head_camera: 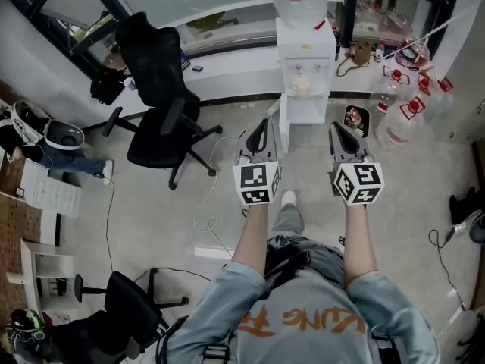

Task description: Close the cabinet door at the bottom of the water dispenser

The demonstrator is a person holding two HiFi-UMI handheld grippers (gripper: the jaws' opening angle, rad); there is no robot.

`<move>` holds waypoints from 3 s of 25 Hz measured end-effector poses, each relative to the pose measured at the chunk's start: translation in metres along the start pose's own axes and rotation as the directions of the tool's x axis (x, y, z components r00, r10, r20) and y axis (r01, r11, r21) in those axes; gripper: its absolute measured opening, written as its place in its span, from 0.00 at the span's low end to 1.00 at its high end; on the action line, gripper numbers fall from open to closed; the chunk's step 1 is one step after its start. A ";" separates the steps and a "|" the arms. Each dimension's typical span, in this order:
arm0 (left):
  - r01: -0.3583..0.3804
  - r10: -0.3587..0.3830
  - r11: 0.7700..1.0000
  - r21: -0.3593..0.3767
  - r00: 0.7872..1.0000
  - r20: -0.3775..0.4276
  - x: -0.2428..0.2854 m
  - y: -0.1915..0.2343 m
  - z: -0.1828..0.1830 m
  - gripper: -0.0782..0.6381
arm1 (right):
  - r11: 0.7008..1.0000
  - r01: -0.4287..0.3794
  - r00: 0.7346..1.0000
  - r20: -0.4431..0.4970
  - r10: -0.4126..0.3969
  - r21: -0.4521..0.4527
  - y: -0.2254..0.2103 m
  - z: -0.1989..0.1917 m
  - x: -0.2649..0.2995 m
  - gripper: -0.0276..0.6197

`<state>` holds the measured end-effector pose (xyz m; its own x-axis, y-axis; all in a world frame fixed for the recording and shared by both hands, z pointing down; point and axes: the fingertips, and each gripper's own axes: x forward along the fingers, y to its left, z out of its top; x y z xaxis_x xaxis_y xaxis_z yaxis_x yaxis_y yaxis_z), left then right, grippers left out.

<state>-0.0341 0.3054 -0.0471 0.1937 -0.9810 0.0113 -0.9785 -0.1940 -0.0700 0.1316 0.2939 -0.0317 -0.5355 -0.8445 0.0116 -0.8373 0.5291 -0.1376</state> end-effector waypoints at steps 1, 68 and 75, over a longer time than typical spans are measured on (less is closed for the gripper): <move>0.011 -0.011 1.000 0.001 1.000 -0.001 0.007 -0.003 -0.002 0.14 | 1.000 0.006 1.000 -0.002 -0.006 -0.005 -0.005 -0.001 0.003 0.09; 0.064 -0.114 0.992 -0.107 0.807 -0.580 0.302 0.109 -0.463 0.14 | 0.985 -0.085 0.831 -0.534 0.154 0.152 -0.107 -0.419 0.367 0.09; 0.068 -0.134 0.989 -0.133 0.796 -0.590 0.292 0.107 -0.500 0.14 | 0.986 -0.085 0.811 -0.565 0.151 0.142 -0.098 -0.473 0.352 0.09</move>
<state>-0.1176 -0.0029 0.4479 0.2436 -0.7563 0.6071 -0.9637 -0.2591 0.0638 -0.0272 -0.0158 0.4544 -0.6229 -0.5578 0.5484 -0.7649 0.5814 -0.2773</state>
